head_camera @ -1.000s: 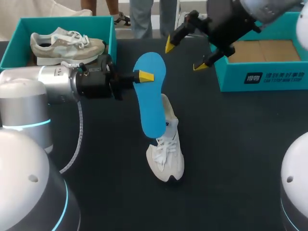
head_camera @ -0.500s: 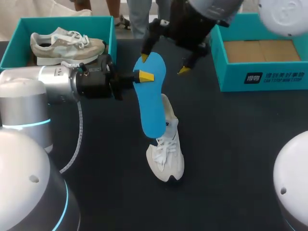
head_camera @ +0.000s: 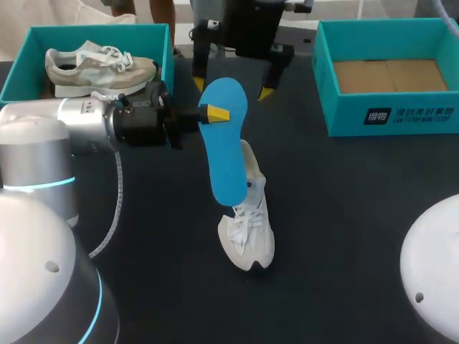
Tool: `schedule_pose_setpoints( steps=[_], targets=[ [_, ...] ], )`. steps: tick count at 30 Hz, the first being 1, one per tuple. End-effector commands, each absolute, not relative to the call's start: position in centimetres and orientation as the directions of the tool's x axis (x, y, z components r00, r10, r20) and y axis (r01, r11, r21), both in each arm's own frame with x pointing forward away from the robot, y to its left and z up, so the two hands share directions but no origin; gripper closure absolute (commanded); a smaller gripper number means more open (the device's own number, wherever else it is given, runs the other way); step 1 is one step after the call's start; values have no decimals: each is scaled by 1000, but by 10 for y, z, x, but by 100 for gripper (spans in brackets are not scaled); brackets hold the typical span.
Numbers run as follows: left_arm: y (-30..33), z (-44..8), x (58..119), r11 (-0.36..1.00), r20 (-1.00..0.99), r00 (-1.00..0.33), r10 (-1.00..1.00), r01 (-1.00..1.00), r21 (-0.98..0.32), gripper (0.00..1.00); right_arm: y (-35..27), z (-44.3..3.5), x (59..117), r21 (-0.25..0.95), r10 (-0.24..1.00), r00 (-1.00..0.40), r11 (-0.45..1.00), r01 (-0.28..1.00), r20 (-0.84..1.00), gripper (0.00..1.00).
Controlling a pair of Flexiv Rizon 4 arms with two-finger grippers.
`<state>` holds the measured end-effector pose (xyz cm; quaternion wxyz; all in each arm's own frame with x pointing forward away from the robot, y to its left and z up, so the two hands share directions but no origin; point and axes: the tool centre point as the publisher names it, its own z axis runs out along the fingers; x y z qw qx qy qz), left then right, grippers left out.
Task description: Take the shoe out of the shoebox, open the shoe tongue, remove and reinsert the insole, then place the shoe into the shoebox
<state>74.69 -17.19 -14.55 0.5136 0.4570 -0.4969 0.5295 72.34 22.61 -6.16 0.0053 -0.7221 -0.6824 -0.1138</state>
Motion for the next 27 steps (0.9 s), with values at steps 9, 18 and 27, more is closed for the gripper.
schedule_pose_setpoints(
  steps=[9, 18, 27],
  targets=[
    [-172, -146, 746, 20, 994, -55, 90, -998, -57, 100, 233, -52, 725, 153, 999, 36, -40, 987, 30, 0],
    [-172, -146, 746, 20, 994, -55, 90, -998, -57, 100, 239, -54, 724, 157, 999, 15, -20, 987, 33, 0],
    [-172, -146, 746, 20, 994, -55, 90, -998, -57, 100, 239, -53, 724, 158, 999, 21, -25, 987, 24, 0]
  ],
)
